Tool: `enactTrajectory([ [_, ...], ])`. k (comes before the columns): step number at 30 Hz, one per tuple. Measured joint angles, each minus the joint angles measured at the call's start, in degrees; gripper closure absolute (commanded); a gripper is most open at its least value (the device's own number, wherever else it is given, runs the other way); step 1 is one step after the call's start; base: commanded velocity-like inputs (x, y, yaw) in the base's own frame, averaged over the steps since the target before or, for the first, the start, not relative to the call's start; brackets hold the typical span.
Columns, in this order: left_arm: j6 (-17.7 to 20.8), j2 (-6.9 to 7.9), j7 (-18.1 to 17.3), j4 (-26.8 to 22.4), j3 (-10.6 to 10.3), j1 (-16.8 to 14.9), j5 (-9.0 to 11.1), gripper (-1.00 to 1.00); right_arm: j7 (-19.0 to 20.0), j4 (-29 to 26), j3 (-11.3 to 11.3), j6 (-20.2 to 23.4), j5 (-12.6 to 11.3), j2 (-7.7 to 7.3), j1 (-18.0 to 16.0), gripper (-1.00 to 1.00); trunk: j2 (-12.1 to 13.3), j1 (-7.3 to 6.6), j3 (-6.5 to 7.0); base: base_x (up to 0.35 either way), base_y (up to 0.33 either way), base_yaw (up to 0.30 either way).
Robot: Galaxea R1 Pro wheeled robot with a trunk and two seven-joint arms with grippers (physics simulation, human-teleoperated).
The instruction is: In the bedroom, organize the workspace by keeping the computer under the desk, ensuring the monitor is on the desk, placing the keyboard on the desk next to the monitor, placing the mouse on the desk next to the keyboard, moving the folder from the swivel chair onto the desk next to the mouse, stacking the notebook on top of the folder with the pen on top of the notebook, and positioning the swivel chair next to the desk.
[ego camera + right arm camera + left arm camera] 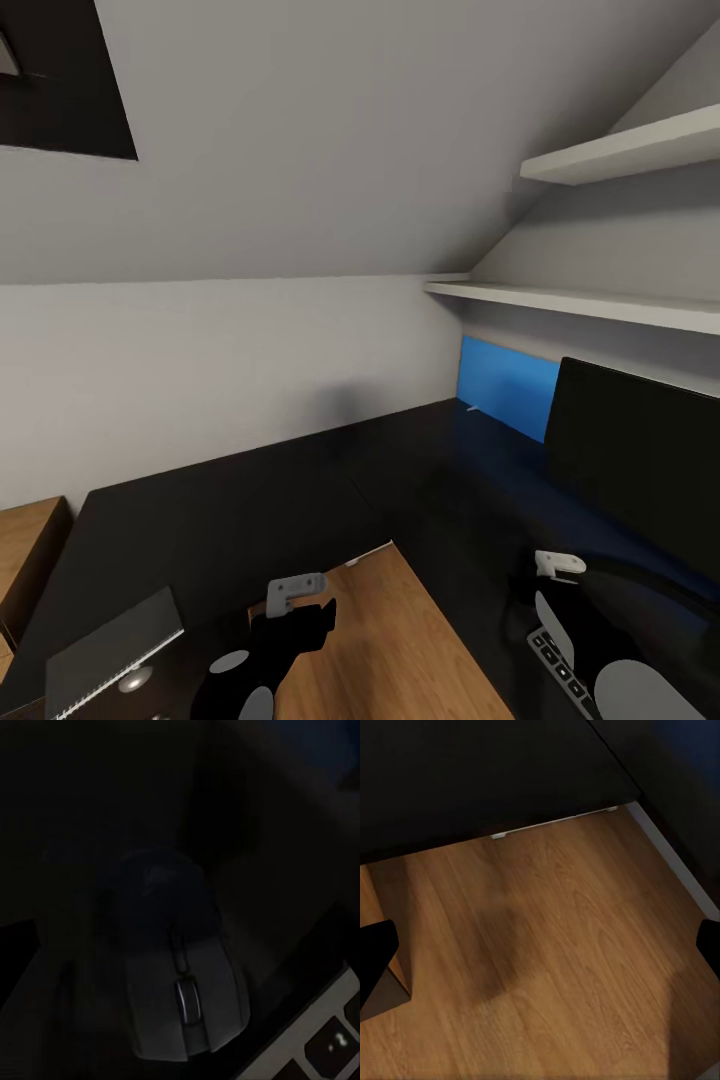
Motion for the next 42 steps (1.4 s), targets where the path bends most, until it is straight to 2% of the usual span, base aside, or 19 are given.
enactTrajectory([
  [10, 0.0, 0.0, 0.0, 0.0, 0.0, 0.0, 0.08, -1.0, 0.31, -1.89, 0.19, -0.07, -0.09, 0.09, 0.05, -1.0, 0.0, 0.0, 0.0, 0.0, 0.0, 0.0],
  [13, 0.0, 0.0, 0.0, 0.0, 0.0, 0.0, 0.09, -1.0, 0.37, -7.39, 0.07, 0.33, -0.3, 0.31, 0.14, -1.0, 0.0, 0.0, 0.0, 0.0, 0.0, 0.0],
  [14, 0.0, 0.0, 0.0, 0.01, 0.0, 0.0, 0.09, -1.0, 0.36, -12.07, 0.05, 0.88, -0.45, 0.5, 0.32, -1.0, -0.01, 0.0, 0.01, 0.0, 0.0, 0.0],
  [17, 0.0, 0.0, 0.0, 0.0, 0.0, -0.01, 0.05, -1.0, 0.36, -18.05, -0.02, 3.81, -0.67, 2.17, 0.64, -1.0, 0.0, 0.0, 0.0, 0.0, 0.0, 0.0],
  [18, 0.0, 0.0, 0.0, 0.0, 0.0, 0.0, 0.04, -1.0, 0.36, -18.8, -0.05, 4.63, -0.64, 2.64, 0.67, -1.0, 0.0, 0.0, 0.0, 0.0, 0.0, 0.0],
  [20, 0.0, 0.0, 0.0, 0.0, 0.0, 0.0, 0.02, -1.0, 0.29, -21.36, -0.13, 7.97, -0.63, 4.77, 0.73, -1.0, 0.0, 0.0, 0.0, 0.0, 0.0, 0.098],
  [23, 0.0, 0.0, 0.0, -0.02, 0.01, 0.02, 0.01, -1.0, 0.21, -22.4, -0.12, 9.53, -0.56, 6.44, 0.76, -1.0, 0.0, 0.0, 0.0, 0.0, 0.0, 0.205],
  [31, -0.15, 0.14, 0.05, 0.2, 0.02, 0.01, -0.1, -1.0, 0.11, -22.79, 0.01, 10.09, -0.57, 7.32, 1.28, -1.0, 0.0, 0.0, 0.0, 0.0, 0.0, 0.256],
  [36, -0.32, 0.17, 0.15, 0.46, 0.02, 0.01, -0.22, -1.0, -0.03, -24.42, 0.17, 10.12, -0.32, 8.99, 2.67, -1.0, 0.0, 0.01, 0.0, -0.023, 0.0, 0.267],
  [39, -0.41, 0.17, 0.25, 1.46, 0.02, 0.01, -0.27, -1.0, -0.03, -27.51, 0.2, 9.95, -0.34, 9.43, 4.46, -1.0, 0.0, 0.0, 0.0, -0.015, 0.0, 0.267],
  [42, -0.5, 0.17, 0.32, 2.4, 0.02, 0.03, -0.33, -1.0, -0.04, -36.32, 0.21, 9.85, -0.35, 10.75, 9.78, -1.0, 0.0, 0.0, -0.01, -0.004, 0.0, 0.267],
])
